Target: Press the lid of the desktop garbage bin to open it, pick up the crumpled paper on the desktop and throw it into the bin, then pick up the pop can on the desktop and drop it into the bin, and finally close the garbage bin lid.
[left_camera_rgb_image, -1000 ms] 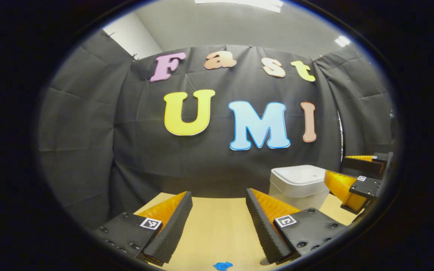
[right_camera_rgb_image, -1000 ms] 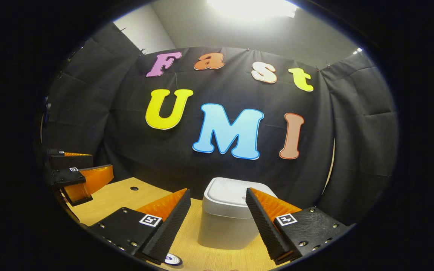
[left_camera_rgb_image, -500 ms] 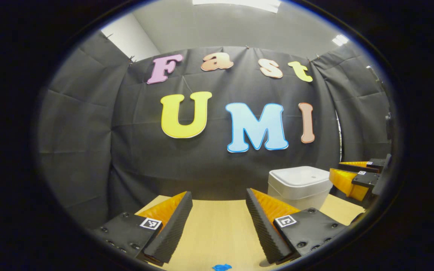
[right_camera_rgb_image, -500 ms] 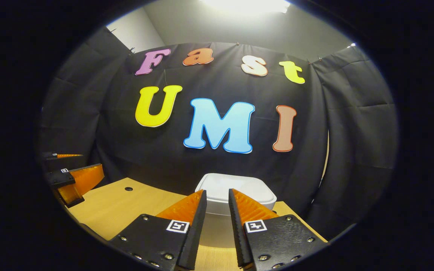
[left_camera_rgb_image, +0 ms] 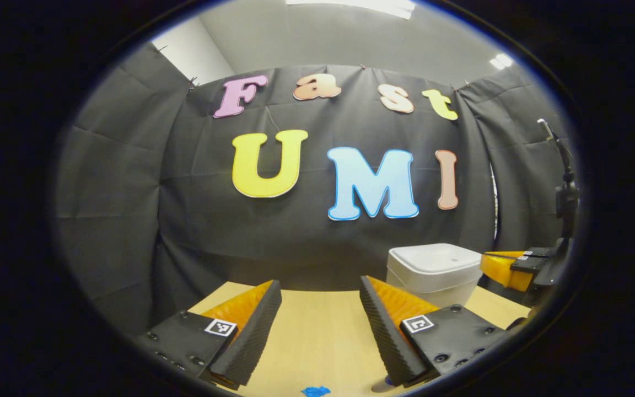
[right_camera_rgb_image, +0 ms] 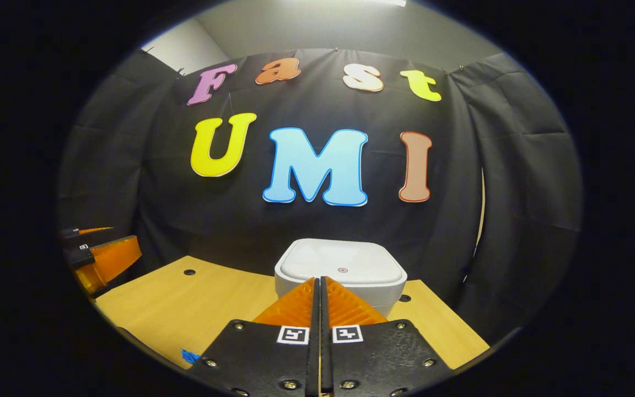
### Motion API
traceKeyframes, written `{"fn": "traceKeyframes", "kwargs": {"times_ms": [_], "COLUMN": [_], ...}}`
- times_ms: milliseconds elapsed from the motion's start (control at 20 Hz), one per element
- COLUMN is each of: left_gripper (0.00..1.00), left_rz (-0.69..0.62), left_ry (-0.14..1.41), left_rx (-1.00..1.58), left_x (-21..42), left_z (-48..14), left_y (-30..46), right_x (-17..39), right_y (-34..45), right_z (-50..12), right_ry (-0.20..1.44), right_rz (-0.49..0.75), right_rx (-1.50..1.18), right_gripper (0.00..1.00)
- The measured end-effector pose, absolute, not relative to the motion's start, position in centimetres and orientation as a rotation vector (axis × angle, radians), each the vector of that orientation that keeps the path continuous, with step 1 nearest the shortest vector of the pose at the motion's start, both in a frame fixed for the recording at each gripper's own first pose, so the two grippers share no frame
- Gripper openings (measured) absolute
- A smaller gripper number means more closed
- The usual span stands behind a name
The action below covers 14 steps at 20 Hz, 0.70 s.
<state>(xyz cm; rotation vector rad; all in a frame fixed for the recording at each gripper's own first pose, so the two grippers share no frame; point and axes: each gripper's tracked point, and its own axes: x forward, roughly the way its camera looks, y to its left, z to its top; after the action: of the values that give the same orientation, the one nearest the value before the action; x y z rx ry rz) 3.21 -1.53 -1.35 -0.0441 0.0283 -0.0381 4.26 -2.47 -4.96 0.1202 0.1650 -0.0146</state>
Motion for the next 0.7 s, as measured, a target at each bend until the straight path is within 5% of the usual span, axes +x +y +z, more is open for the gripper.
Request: {"fn": "traceKeyframes", "kwargs": {"times_ms": [700], "left_gripper": [0.95], "left_rz": [-0.017], "left_ry": [0.060], "left_rx": [-0.047], "left_x": [2.7], "left_z": [-2.1], "left_y": [-1.3], "right_x": [11.9], "right_y": [-5.2], "right_z": [-6.8], "right_ry": [0.217], "right_rz": [-0.041], "right_rx": [0.116], "right_gripper": [0.01]}}
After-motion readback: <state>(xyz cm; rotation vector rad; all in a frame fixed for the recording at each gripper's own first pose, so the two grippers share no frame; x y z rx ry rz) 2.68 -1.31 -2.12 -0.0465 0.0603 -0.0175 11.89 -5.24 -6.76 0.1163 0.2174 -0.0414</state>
